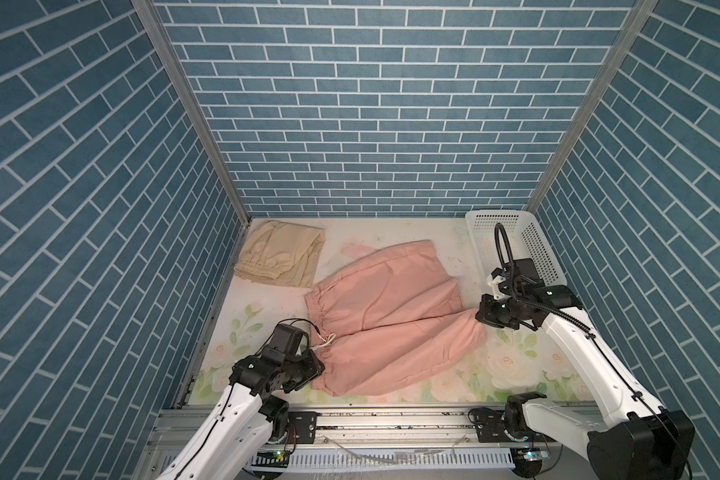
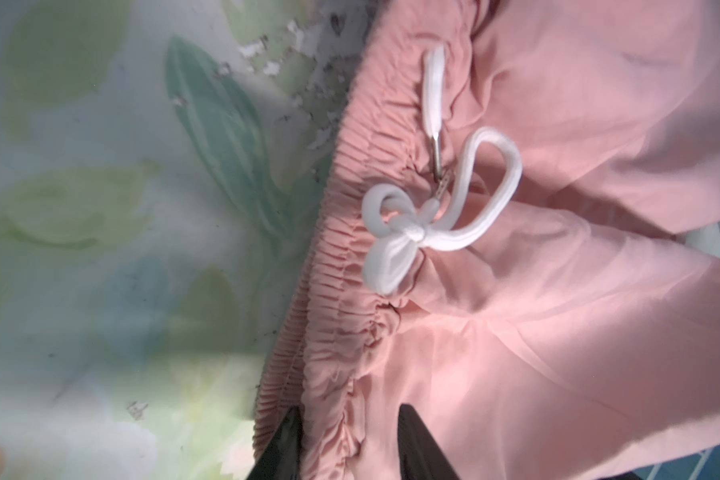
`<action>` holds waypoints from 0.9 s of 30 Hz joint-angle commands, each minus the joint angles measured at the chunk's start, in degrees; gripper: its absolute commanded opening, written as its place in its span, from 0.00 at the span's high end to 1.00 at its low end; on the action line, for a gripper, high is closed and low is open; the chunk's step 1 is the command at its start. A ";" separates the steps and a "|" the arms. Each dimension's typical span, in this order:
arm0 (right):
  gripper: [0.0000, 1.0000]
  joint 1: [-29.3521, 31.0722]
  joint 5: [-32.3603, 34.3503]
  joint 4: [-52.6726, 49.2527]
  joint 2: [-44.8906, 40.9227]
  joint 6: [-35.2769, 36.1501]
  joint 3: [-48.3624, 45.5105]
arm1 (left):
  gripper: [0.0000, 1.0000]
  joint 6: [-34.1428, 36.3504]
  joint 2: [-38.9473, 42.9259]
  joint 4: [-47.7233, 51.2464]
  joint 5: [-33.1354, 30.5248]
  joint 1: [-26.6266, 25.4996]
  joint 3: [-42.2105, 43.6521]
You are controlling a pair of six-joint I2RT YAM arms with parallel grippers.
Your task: Fold and stack the shorts
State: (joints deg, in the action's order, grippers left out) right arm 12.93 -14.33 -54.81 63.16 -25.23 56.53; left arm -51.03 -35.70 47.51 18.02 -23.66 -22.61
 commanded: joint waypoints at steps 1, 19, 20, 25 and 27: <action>1.00 -0.27 1.70 -0.21 0.32 -0.15 1.03 | 0.61 -0.22 -0.46 -0.25 -0.94 -2.53 -1.78; 1.00 -1.65 8.60 -6.24 -1.64 4.32 9.81 | 1.00 10.77 -7.45 6.02 3.47 -5.36 -22.31; 1.00 -1.99 8.96 -6.76 -0.74 5.37 11.92 | 1.00 11.40 -8.84 6.73 3.40 -5.27 -23.82; 1.00 -3.85 10.13 -5.77 7.44 10.22 22.70 | 1.00 14.73 -15.02 8.36 6.68 -0.54 -27.92; 1.00 -4.43 9.58 -3.78 11.31 11.52 26.71 | 1.00 17.18 -16.71 8.98 9.81 4.65 -28.32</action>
State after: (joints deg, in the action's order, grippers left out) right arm 9.28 -6.44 -59.59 70.24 -18.28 79.42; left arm -38.44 -51.00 52.84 24.36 -23.64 -49.74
